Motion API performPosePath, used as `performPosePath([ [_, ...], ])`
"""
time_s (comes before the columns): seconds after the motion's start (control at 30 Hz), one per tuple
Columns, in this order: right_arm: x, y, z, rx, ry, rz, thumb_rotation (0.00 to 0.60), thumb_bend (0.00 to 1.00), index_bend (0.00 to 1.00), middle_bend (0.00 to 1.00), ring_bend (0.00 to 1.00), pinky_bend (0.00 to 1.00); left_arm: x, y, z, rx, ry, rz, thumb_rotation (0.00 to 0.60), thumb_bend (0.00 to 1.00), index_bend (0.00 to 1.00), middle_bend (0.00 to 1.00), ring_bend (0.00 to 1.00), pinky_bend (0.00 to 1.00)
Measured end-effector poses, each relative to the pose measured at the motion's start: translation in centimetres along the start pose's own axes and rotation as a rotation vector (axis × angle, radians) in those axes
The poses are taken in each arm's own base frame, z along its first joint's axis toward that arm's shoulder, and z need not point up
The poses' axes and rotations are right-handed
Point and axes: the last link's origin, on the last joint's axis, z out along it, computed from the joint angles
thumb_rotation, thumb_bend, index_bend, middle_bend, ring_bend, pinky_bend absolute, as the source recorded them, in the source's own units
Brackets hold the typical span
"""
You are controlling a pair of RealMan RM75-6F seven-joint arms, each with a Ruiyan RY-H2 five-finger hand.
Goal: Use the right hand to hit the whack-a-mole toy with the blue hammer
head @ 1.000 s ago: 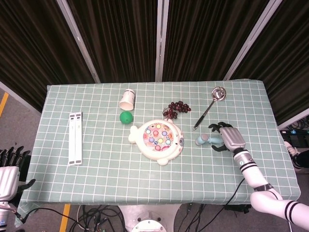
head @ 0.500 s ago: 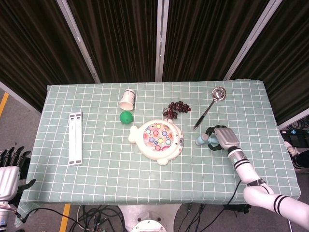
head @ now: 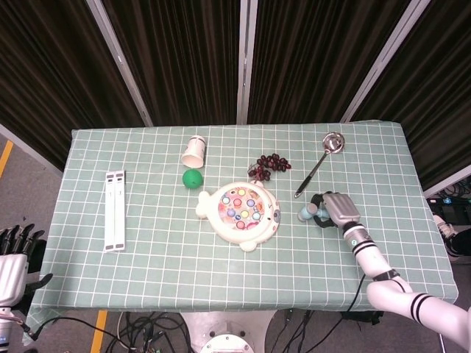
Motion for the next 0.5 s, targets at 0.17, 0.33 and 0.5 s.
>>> performPosePath([
  [0.17, -0.09, 0.01, 0.05, 0.001, 0.002, -0.002, 0.6, 0.31, 0.46, 0.45, 0.3, 0.35, -0.04, -0.15, -0.08, 0.004, 0.0, -0.001, 0.6, 0.0, 0.17, 0.09, 0.0, 0.0],
  [0.33, -0.26, 0.1, 0.06, -0.002, 0.002, -0.001, 0.6, 0.32, 0.47, 0.46, 0.32, 0.37, -0.1, -0.22, -0.12, 0.006, -0.003, -0.001, 0.6, 0.0, 0.17, 0.09, 0.0, 0.0],
  [0.5, -0.39, 0.09, 0.07, 0.0, 0.005, 0.0, 0.6, 0.33, 0.5, 0.48, 0.35, 0.41, -0.13, -0.23, -0.09, 0.006, -0.003, -0.001, 0.6, 0.0, 0.17, 0.09, 0.0, 0.0],
])
